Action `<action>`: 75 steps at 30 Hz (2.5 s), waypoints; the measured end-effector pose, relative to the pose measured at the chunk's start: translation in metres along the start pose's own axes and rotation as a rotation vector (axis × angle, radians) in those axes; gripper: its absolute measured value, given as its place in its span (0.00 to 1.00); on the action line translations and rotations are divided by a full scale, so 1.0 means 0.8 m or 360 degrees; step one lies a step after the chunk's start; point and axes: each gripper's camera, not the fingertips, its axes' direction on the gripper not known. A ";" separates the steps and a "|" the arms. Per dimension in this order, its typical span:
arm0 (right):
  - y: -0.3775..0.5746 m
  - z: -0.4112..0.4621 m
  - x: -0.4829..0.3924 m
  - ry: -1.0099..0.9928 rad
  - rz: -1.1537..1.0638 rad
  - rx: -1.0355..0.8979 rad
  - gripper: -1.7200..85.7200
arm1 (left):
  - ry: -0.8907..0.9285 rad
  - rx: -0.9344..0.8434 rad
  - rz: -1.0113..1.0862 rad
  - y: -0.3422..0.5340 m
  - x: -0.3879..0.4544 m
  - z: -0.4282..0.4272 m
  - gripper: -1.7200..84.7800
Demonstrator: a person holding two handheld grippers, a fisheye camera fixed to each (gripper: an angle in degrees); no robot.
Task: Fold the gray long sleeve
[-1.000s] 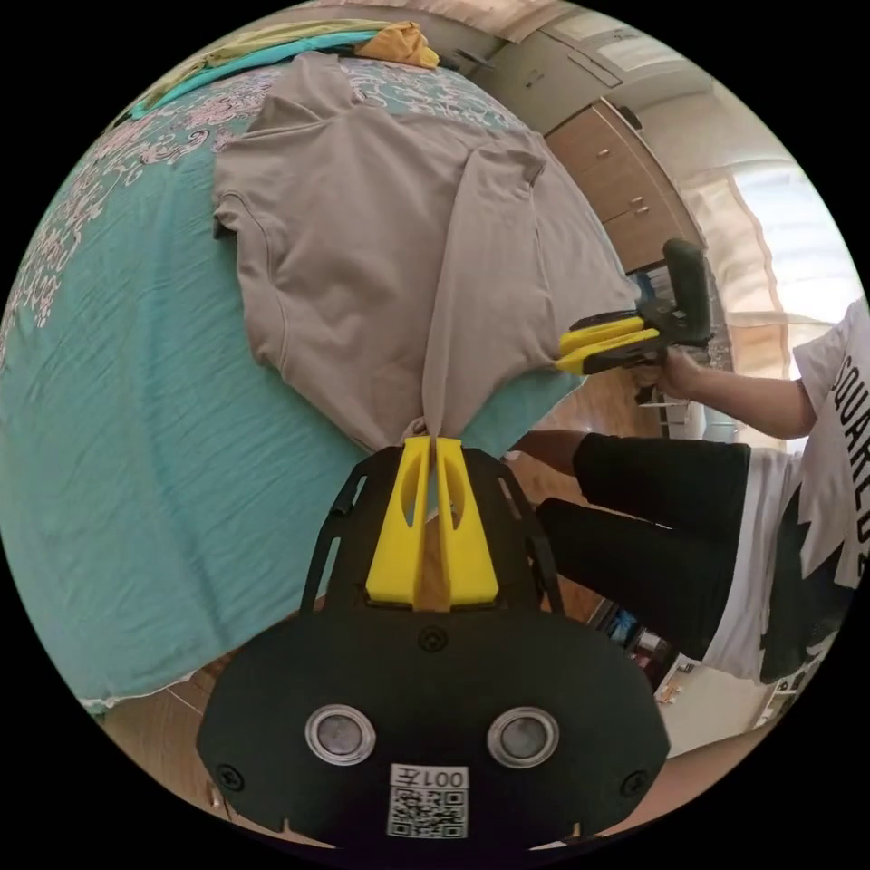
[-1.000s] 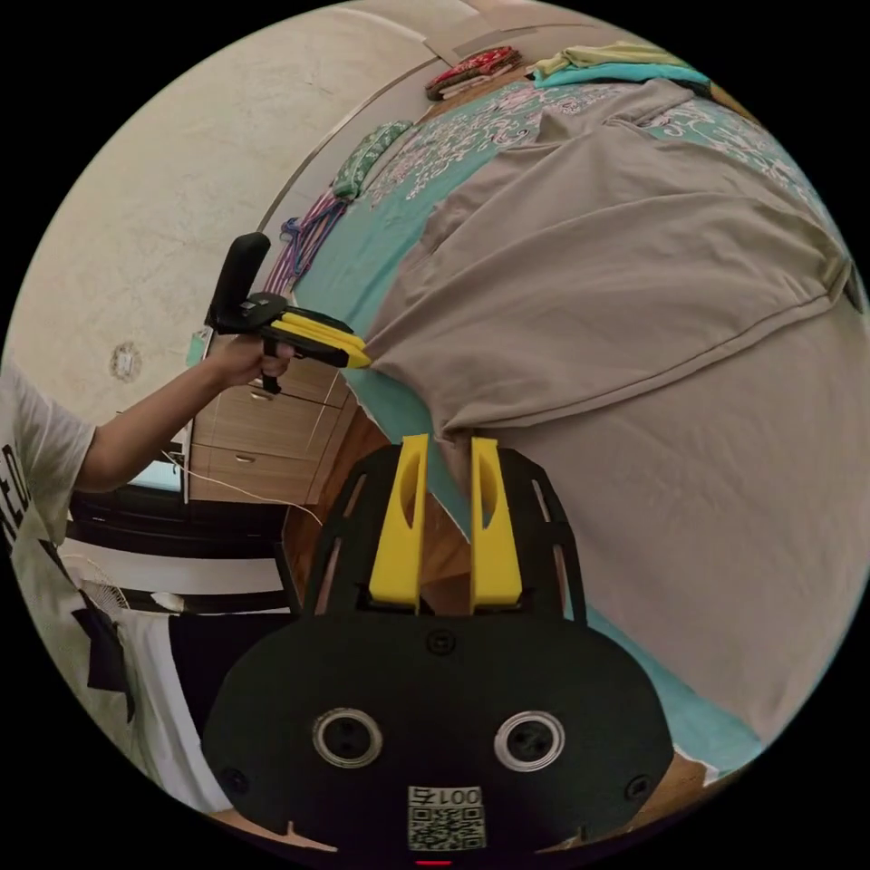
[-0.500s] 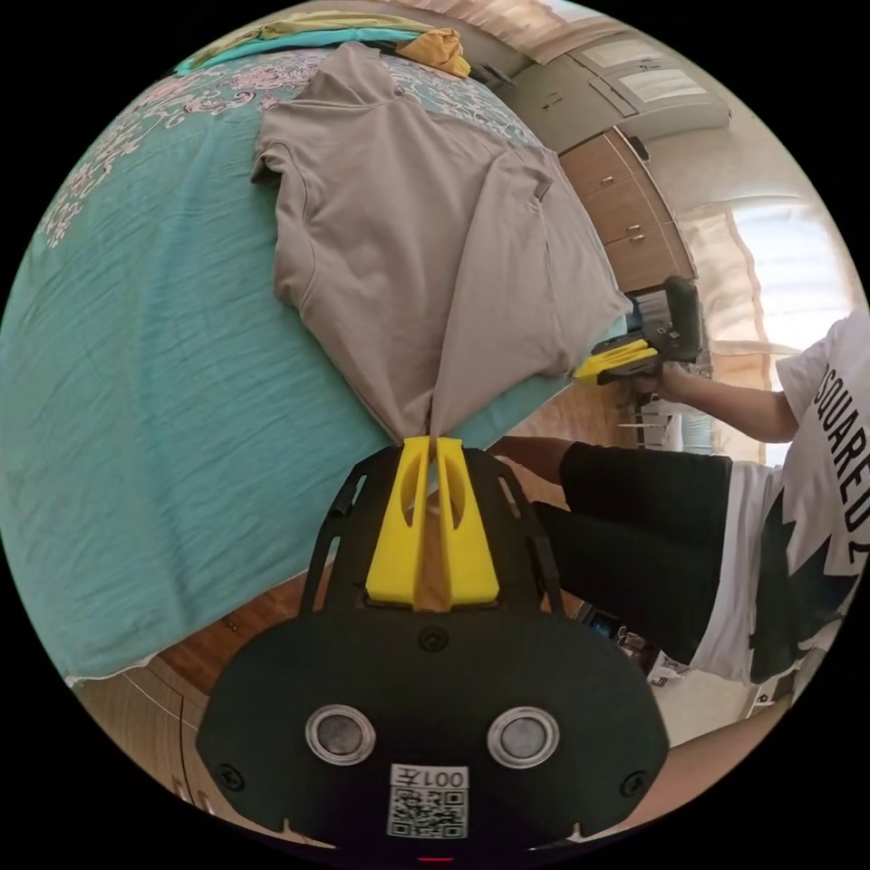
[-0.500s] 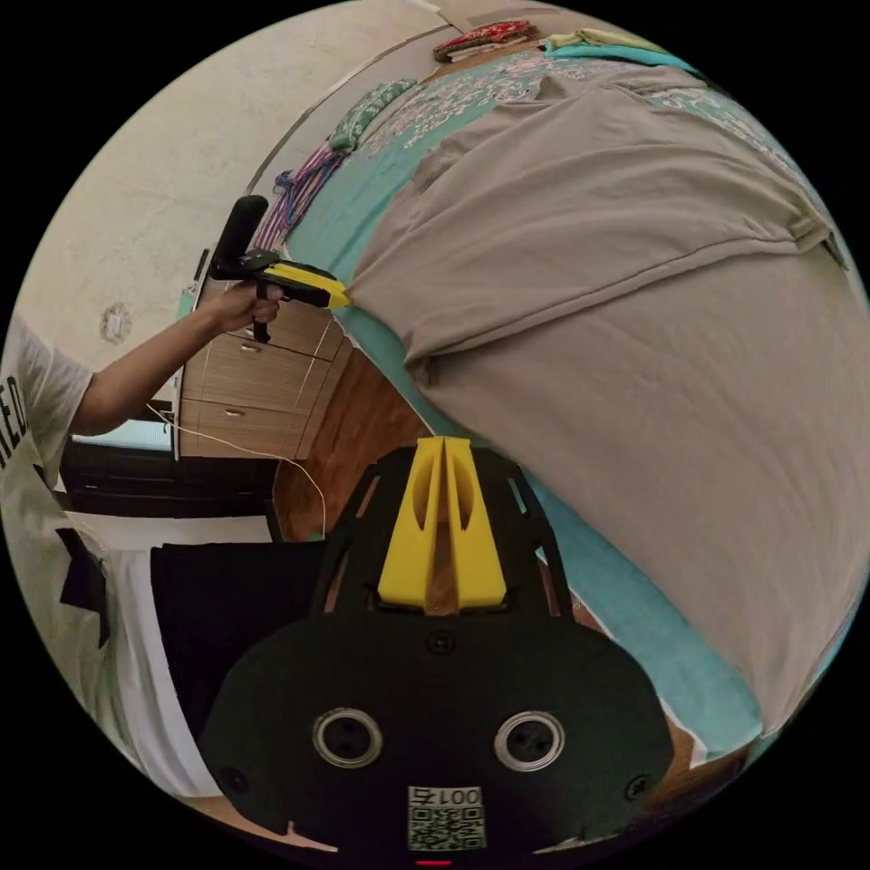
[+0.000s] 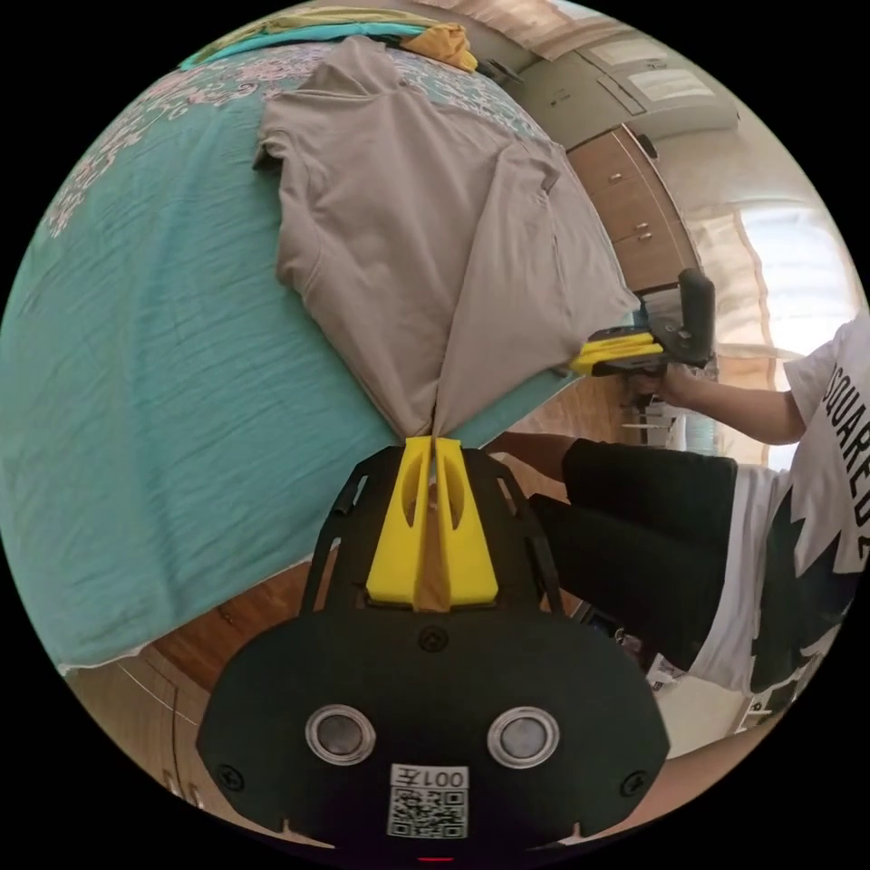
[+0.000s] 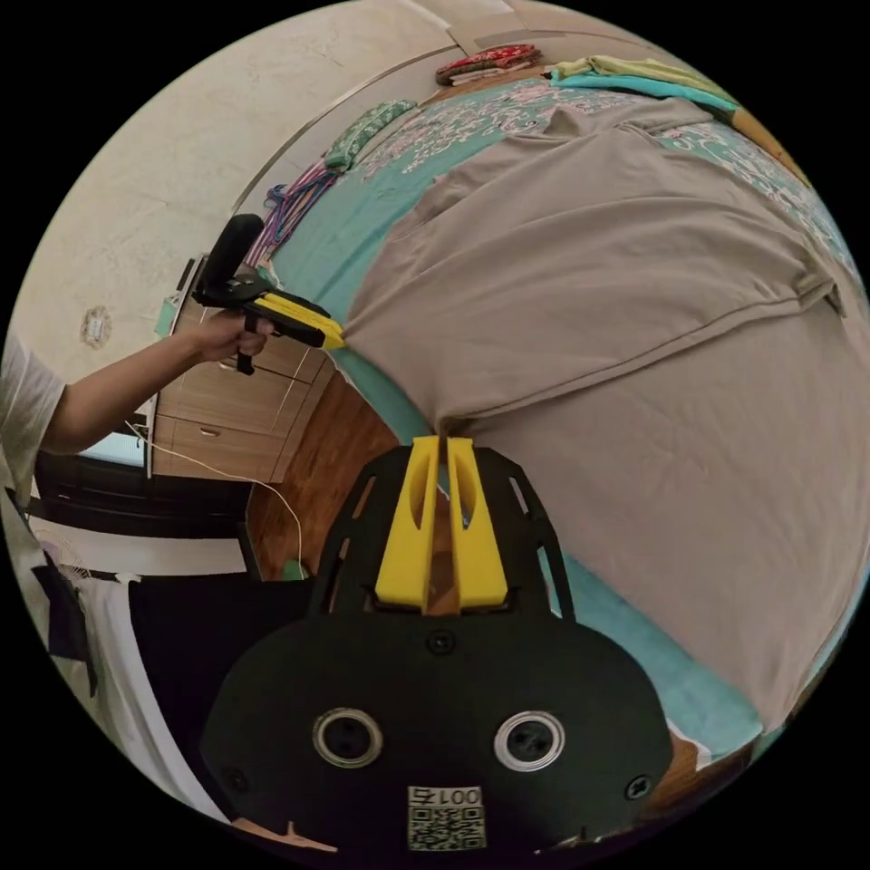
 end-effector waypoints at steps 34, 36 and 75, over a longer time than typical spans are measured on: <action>0.001 -0.339 0.283 -0.0496 0.0344 0.0716 0.04 | 0.0267 0.0264 0.0259 -0.531 0.085 0.118 0.01; -0.014 -0.355 0.259 -0.0133 0.0149 0.0472 0.04 | 0.0241 0.0354 0.0216 -0.528 0.082 0.110 0.01; -0.110 -0.423 -0.001 0.1006 -0.0114 0.0170 0.10 | -0.0735 0.0589 -0.0352 -0.423 0.025 0.018 0.04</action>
